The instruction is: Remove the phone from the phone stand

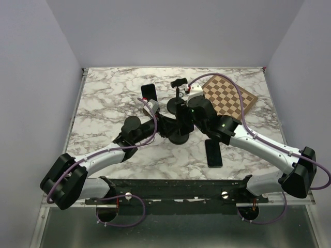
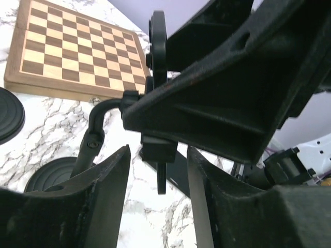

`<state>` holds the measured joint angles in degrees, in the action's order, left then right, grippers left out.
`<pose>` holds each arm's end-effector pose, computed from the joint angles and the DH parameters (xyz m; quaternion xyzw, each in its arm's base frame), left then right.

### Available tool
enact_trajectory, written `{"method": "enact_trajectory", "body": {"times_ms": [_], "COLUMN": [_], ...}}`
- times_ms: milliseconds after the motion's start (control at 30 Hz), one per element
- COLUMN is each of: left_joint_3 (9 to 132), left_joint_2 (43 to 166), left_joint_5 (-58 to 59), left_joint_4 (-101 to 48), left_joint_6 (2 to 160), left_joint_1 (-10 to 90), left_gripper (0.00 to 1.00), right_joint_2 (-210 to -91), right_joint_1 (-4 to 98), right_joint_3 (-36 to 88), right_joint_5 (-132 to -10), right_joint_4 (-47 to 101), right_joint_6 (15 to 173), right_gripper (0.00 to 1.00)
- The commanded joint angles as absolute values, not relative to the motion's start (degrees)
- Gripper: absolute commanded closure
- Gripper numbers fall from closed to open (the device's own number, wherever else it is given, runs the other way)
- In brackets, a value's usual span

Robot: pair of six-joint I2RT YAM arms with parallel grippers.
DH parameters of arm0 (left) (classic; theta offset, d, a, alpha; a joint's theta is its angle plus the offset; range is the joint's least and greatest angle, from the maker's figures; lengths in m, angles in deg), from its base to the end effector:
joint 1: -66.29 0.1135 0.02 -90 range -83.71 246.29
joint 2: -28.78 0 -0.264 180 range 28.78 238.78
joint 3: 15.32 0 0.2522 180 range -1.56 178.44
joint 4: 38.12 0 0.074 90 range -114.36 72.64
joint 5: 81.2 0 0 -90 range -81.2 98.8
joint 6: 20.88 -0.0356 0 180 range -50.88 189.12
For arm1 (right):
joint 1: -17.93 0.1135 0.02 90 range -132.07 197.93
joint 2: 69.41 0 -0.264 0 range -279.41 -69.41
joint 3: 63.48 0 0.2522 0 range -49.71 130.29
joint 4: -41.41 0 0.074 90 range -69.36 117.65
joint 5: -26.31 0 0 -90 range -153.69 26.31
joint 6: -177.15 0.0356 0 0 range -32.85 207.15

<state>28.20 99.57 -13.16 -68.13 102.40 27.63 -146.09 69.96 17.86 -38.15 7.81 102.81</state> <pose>0.1980 -0.1754 0.2524 0.1695 0.6702 -0.5237 0.4979 0.1988 0.2297 0.3395 -0.1555 0.8331 0.1178 0.5175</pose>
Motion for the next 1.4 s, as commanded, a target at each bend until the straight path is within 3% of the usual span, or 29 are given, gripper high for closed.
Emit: {"method": "enact_trajectory", "body": {"times_ms": [0,300,333,400,433,700,1067,1367], "left_joint_3": [30.5,32.9,32.7,32.4,31.8,23.9,20.5,23.5], "left_joint_2": [101.2,103.5,103.5,103.2,102.8,101.8,99.8,108.7], "left_joint_5": [-8.7,-8.9,-8.6,-7.0,-5.4,-8.9,-15.2,-31.1], "left_joint_4": [-70.6,-70.2,-70.3,-70.4,-70.4,-76.8,-78.0,-88.9], "left_joint_6": [101.6,101.3,101.4,101.7,102.5,111.9,111.5,114.7], "left_joint_1": [27.4,27.4,27.4,27.4,27.4,32.2,35.4,36.9], "left_gripper": [0.47,0.63,0.67,0.93,1.0,1.0,1.0,1.0], "right_joint_2": [-147.3,-147.9,-147.9,-148.0,-148.1,-142.0,-138.0,-136.5], "right_joint_1": [70.1,70.1,70.1,70.2,70.6,71.4,68.3,63.9], "right_joint_3": [20.0,20.3,20.3,19.9,19.6,8.1,2.6,3.3], "right_joint_5": [-41.5,-42.1,-42.2,-41.3,-40.1,-24.4,-36.7,-56.9], "right_joint_4": [7.4,7.4,7.4,7.4,7.5,19.7,25.6,24.2], "right_joint_6": [105.3,106.3,106.4,106.0,105.4,95.0,90.7,90.0], "right_gripper": [0.99,0.99,0.99,1.0,0.99,1.0,1.0,1.0]}}
